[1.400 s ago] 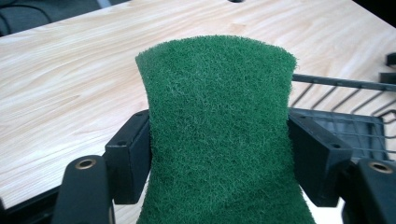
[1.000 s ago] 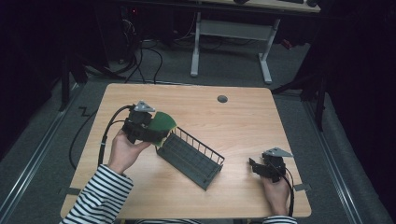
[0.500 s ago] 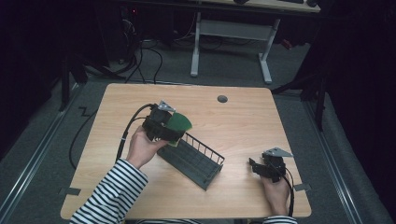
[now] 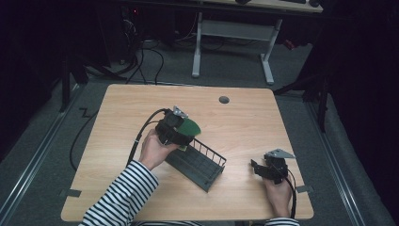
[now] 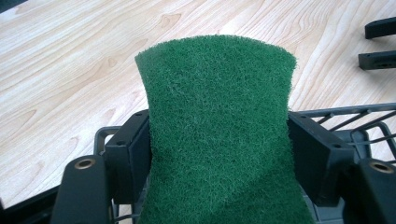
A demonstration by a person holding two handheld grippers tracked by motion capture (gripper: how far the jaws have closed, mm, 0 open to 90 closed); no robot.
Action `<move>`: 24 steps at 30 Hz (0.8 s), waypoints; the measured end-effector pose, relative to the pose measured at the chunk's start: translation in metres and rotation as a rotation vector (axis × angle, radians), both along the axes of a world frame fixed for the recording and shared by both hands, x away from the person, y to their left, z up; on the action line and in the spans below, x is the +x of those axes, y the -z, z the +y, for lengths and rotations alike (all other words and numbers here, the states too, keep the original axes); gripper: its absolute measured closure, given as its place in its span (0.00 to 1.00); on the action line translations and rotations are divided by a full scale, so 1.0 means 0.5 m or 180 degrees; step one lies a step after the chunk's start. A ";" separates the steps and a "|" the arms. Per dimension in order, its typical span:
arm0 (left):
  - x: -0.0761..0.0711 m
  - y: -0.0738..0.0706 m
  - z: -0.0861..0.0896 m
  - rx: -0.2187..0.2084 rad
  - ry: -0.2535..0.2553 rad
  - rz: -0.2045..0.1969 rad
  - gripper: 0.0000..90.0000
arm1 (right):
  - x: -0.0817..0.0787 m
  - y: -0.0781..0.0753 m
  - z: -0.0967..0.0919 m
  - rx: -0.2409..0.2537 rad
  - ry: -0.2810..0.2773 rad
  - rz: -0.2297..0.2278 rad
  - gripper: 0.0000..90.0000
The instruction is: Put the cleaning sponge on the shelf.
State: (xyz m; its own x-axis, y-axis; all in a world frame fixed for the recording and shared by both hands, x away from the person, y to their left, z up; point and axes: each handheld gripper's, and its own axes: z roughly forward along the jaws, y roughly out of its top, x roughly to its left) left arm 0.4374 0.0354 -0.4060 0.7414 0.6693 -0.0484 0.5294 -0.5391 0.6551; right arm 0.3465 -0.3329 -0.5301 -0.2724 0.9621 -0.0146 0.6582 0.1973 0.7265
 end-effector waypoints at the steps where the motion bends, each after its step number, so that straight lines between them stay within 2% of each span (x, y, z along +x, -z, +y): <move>1: 0.000 0.002 0.000 0.0009 -0.0001 0.0010 0.34 | 0.000 0.000 0.000 0.0003 0.0001 0.0002 0.41; 3: 0.001 0.007 -0.001 0.0008 -0.0007 0.0020 0.34 | 0.000 0.000 0.000 0.0002 0.0000 0.0001 0.40; 6: -0.003 0.015 -0.004 0.0114 -0.0010 -0.0029 0.33 | 0.000 0.000 0.000 0.0002 0.0000 0.0002 0.40; 13: -0.005 0.021 -0.004 0.0145 -0.0009 -0.0021 0.33 | 0.000 0.000 0.000 -0.0001 -0.0007 0.0000 0.40; 24: -0.008 0.032 0.007 0.0107 -0.0041 0.0011 0.34 | 0.000 0.000 0.000 -0.0005 -0.0010 -0.0002 0.40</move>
State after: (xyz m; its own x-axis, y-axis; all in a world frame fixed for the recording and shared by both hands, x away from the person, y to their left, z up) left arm 0.4336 0.0389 -0.4219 0.7325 0.6802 -0.0281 0.5386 -0.5539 0.6349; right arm 0.3466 -0.3329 -0.5302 -0.2755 0.9612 -0.0161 0.6571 0.2005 0.7267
